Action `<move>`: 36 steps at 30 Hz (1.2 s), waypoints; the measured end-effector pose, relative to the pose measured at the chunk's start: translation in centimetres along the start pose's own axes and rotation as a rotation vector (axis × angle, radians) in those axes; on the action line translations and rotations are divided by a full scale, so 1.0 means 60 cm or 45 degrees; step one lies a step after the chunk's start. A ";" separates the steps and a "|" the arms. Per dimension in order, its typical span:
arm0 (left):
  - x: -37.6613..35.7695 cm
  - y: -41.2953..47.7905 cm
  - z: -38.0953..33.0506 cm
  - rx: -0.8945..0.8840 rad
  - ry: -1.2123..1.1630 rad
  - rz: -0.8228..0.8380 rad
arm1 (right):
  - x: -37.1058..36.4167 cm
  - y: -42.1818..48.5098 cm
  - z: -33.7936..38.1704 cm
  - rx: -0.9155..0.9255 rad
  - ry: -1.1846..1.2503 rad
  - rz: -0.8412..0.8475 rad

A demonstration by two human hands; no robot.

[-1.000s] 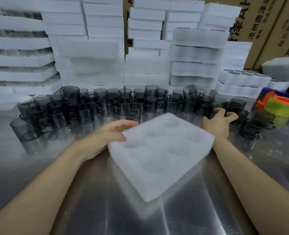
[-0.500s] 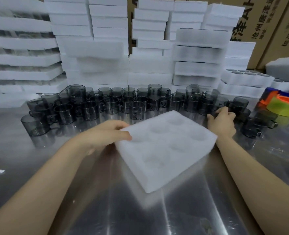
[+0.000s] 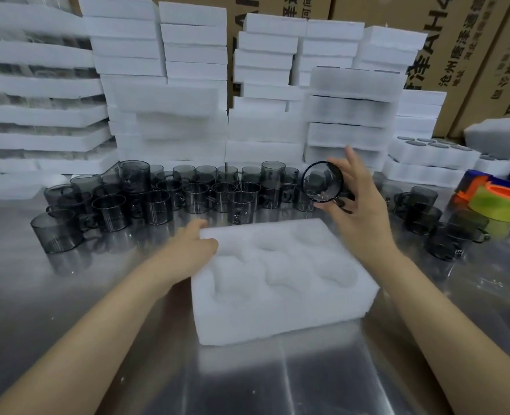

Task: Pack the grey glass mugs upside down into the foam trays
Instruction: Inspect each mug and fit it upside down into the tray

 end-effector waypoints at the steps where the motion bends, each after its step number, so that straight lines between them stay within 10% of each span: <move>1: -0.004 0.000 0.000 -0.032 0.067 -0.065 | 0.000 0.000 0.007 0.028 0.009 -0.006; 9: -0.032 0.004 0.002 -0.081 -0.210 -0.442 | -0.007 -0.002 0.069 0.264 0.046 0.013; 19: -0.043 0.015 0.002 -0.057 -0.468 -0.482 | -0.051 -0.020 0.085 -0.335 0.357 0.280; 36: -0.052 0.018 -0.003 -0.387 -0.575 -0.490 | -0.123 -0.047 0.110 -0.048 -0.388 0.648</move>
Point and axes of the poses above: each hand's wrist, its own y-axis towards the middle knuckle, its own x-axis out of the back of the hand, z = x × y, the point moved 1 cm from there along y, towards the middle knuckle, and after that the axes turned 12 degrees about -z, right-handed, at the moved point
